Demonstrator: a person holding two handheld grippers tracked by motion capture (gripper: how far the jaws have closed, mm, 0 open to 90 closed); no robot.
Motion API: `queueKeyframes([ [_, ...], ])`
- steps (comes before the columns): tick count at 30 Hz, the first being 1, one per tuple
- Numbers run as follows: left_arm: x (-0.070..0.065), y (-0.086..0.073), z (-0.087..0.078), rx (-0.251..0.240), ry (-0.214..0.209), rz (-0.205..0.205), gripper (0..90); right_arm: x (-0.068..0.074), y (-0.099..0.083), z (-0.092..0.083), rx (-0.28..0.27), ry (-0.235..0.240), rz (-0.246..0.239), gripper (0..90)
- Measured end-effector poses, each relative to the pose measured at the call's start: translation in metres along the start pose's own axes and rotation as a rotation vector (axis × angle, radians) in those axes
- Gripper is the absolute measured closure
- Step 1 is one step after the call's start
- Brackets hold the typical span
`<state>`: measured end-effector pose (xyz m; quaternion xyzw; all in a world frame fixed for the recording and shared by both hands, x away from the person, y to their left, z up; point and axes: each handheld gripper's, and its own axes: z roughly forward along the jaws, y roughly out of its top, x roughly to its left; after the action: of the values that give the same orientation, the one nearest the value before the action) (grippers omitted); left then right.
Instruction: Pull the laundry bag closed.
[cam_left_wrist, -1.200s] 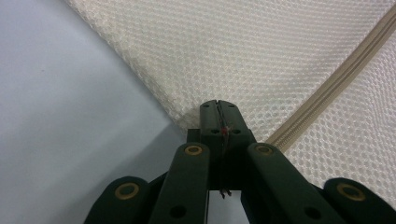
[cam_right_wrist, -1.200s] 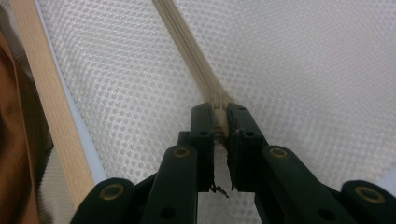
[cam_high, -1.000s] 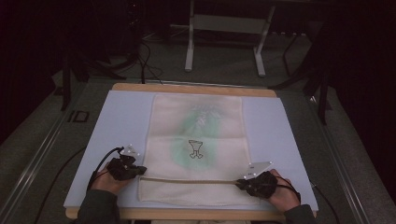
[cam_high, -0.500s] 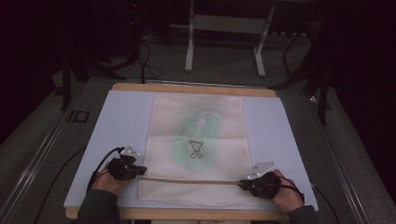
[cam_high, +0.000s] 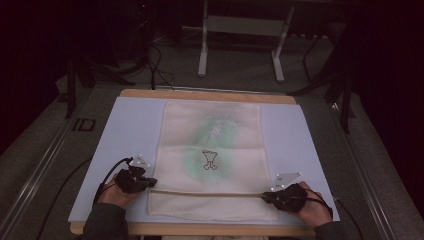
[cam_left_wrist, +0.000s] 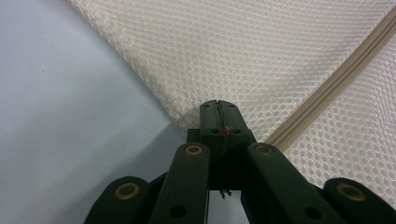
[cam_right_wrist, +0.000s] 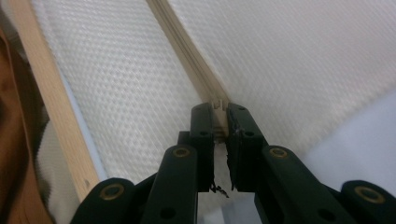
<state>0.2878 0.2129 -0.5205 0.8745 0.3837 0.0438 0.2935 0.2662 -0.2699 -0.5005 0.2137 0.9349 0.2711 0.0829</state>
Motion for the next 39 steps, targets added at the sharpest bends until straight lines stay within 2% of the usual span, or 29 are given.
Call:
queueKeyframes([
  [3, 0.0, 0.0, 0.0, 0.001, 0.0, 0.0, 89.7, -0.002, -0.004, -0.004, -0.004, -0.002, 0.017, 82.2],
  [11, 0.0, 0.0, 0.0, -0.001, -0.001, -0.001, 89.7, -0.006, -0.009, -0.007, 0.008, 0.001, 0.024, 82.3],
  [14, 0.0, 0.0, 0.0, 0.0, 0.0, 0.0, 89.7, -0.008, -0.012, -0.009, -0.011, 0.004, 0.031, 82.2],
  [22, 0.001, 0.0, 0.0, -0.003, -0.007, -0.005, 89.6, -0.01, -0.013, -0.006, -0.009, 0.018, 0.038, 81.9],
  [24, 0.002, -0.001, 0.0, -0.007, -0.013, -0.01, 89.5, -0.01, -0.014, -0.006, -0.028, 0.027, 0.03, 80.6],
  [27, 0.001, 0.0, 0.0, -0.004, -0.01, -0.006, 89.4, -0.012, -0.017, -0.005, -0.025, 0.036, 0.038, 72.9],
  [34, 0.004, -0.001, 0.0, -0.016, -0.027, -0.008, 89.1, -0.017, -0.019, -0.011, -0.081, -0.004, 0.069, 67.6],
  [39, 0.003, -0.001, 0.0, -0.013, -0.029, 0.0, 88.3, -0.019, -0.02, -0.012, -0.096, -0.027, 0.091, 64.8],
])
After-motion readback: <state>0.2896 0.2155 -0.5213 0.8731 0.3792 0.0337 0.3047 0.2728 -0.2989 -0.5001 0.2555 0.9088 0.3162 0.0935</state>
